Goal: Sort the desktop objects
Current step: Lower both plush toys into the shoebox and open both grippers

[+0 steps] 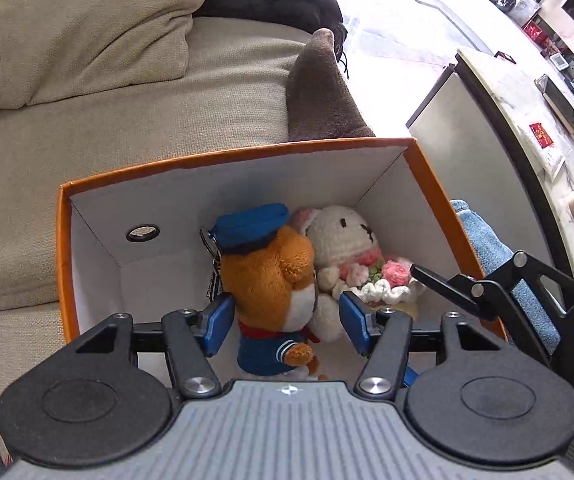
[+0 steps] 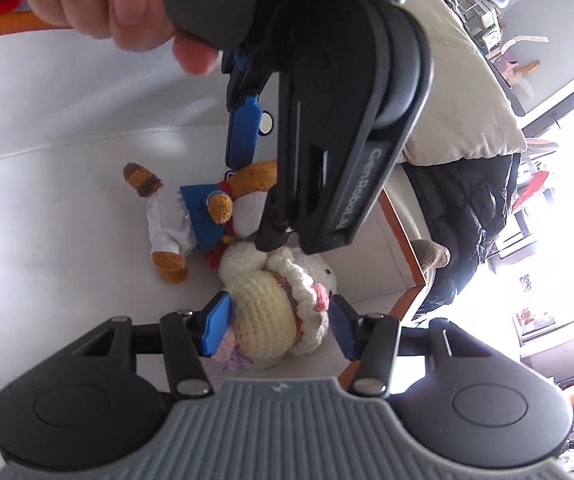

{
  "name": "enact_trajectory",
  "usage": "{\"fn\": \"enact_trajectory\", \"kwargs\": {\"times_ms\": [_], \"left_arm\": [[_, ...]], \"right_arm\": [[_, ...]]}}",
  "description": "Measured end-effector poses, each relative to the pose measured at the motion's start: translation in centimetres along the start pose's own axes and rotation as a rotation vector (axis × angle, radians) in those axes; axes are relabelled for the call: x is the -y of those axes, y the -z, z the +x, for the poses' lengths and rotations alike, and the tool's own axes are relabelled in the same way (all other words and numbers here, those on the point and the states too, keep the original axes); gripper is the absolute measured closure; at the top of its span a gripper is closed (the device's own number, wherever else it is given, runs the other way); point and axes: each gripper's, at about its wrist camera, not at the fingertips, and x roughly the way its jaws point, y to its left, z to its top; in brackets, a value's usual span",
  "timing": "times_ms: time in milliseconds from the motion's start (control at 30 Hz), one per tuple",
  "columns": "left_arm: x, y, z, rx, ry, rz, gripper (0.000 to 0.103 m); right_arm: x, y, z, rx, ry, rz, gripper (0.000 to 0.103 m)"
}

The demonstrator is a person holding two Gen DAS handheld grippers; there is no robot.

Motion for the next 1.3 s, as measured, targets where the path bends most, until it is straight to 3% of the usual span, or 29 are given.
{"fn": "enact_trajectory", "kwargs": {"times_ms": [67,200,333,600,800,900,933,967,1167,1300], "left_arm": [[0.3,0.2,-0.2,-0.008,-0.019,0.017,0.038],[0.3,0.5,0.3,-0.014,-0.054,0.026,0.068],[-0.2,0.2,0.9,-0.001,-0.028,0.005,0.071],[-1.1,-0.6,1.8,-0.016,0.058,-0.014,0.071],[-0.9,-0.5,2.2,-0.011,0.021,-0.016,0.069],[-0.8,-0.2,1.5,0.002,0.018,-0.024,0.063],[-0.8,-0.1,1.1,0.011,0.016,-0.024,0.053],[-0.8,0.1,0.4,0.029,0.019,-0.023,0.05],[-0.3,2.0,-4.9,0.144,0.048,0.001,0.05],[-0.1,4.9,-8.9,0.242,-0.048,0.012,0.05]], "right_arm": [[-0.3,0.0,0.0,-0.013,-0.004,-0.021,0.048],[-0.7,-0.1,0.3,-0.046,0.033,-0.038,0.052],[-1.2,-1.0,0.4,-0.07,0.063,-0.013,0.055],[-0.9,-1.9,-0.5,-0.101,0.035,0.126,0.063],[-0.7,-2.4,0.0,-0.108,0.042,0.147,0.058],[-1.0,-1.7,-1.6,-0.083,0.039,0.191,0.058],[-0.8,-1.6,-2.0,-0.07,0.039,0.21,0.058],[-0.5,-1.4,-2.6,-0.064,0.039,0.232,0.057],[2.0,0.9,-4.8,-0.001,0.009,0.44,0.054],[2.6,1.9,-6.7,0.003,0.024,0.616,0.057]]}}
